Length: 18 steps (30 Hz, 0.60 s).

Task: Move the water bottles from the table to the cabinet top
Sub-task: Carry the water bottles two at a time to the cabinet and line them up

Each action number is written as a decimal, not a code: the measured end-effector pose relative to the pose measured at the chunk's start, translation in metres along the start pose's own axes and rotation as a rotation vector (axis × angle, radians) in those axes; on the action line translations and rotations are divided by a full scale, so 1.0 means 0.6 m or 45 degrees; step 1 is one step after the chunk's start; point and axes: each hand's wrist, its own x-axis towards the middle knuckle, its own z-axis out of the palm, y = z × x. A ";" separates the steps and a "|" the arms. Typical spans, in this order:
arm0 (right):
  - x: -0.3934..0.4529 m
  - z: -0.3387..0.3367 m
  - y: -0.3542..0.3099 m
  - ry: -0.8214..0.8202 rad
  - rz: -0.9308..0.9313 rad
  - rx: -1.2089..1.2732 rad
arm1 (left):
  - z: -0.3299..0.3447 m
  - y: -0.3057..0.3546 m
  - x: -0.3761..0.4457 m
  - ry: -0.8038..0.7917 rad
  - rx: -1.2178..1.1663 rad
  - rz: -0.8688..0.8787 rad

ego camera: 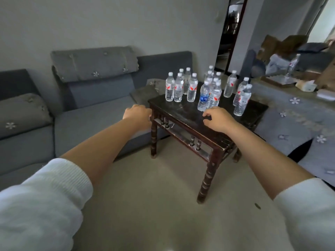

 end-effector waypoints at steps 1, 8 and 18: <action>0.026 0.002 -0.002 0.004 -0.002 0.004 | 0.000 -0.012 0.027 0.001 0.002 0.004; 0.199 0.033 0.018 -0.040 0.042 0.001 | 0.032 -0.057 0.202 -0.064 -0.018 0.038; 0.496 0.046 0.093 -0.063 0.084 0.058 | 0.072 -0.070 0.511 -0.091 -0.090 0.042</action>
